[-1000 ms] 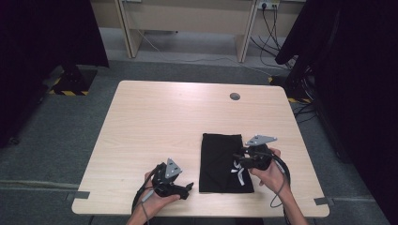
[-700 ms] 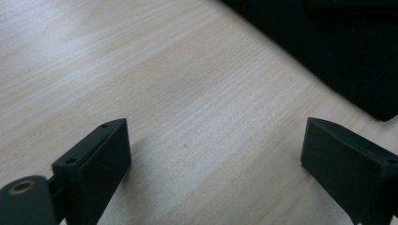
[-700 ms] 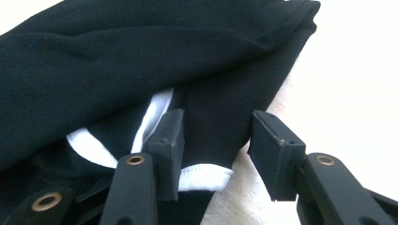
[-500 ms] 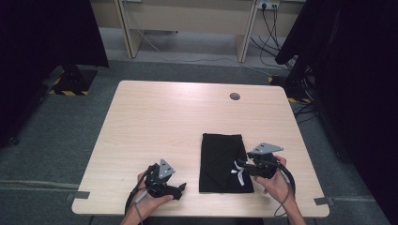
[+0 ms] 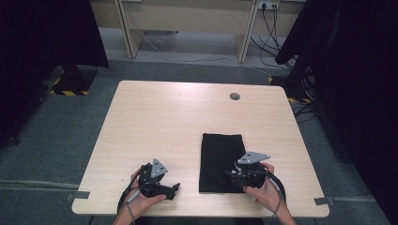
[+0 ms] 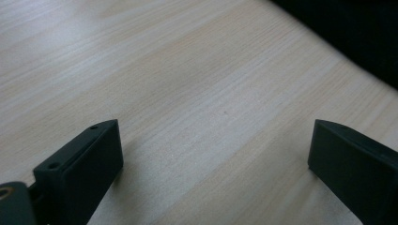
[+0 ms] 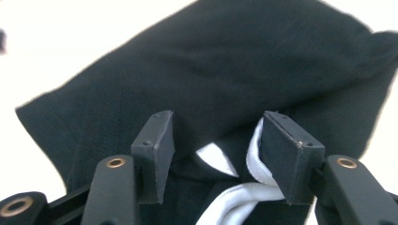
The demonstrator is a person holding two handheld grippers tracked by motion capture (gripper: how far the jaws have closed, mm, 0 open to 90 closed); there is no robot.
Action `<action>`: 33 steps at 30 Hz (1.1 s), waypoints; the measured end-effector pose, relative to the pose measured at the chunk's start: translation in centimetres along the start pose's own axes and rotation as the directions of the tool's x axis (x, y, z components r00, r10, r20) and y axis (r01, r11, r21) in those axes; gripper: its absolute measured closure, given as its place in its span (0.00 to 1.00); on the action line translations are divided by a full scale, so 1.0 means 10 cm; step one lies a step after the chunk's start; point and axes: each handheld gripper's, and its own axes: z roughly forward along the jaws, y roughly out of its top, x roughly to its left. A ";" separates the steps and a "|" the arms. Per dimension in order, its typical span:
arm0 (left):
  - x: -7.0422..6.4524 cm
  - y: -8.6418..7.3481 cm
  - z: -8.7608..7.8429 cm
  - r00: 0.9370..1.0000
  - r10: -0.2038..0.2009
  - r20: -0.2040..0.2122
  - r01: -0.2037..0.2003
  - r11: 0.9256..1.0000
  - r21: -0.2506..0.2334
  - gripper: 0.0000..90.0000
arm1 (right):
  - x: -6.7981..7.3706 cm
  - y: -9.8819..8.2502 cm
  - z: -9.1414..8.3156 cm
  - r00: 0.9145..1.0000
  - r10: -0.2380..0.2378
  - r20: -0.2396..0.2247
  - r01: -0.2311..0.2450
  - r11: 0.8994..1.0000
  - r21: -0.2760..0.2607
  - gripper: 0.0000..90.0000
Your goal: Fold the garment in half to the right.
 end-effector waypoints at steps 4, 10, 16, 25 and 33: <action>0.00 0.00 0.00 1.000 0.001 0.003 -0.001 1.000 -0.001 0.03 | -0.02 -0.04 0.07 1.000 0.014 0.001 -0.014 1.000 -0.008 0.51; 0.03 -0.01 -0.01 1.000 -0.005 -0.003 0.005 1.000 -0.002 0.03 | -0.06 -0.01 0.14 1.000 0.012 0.018 -0.011 1.000 -0.023 0.51; 0.08 -0.01 -0.02 1.000 -0.028 0.002 0.028 1.000 -0.007 0.02 | -0.14 0.10 0.24 1.000 0.010 0.014 -0.010 1.000 -0.019 0.51; 0.08 -0.01 0.00 0.999 -0.019 -0.025 0.019 1.000 0.007 0.00 | -0.20 0.20 0.30 1.000 0.030 0.001 -0.030 1.000 -0.006 0.47; 0.08 -0.01 0.00 0.999 -0.024 -0.029 0.024 1.000 0.006 0.00 | -0.13 0.39 0.14 0.998 0.038 -0.042 -0.042 0.995 -0.095 0.33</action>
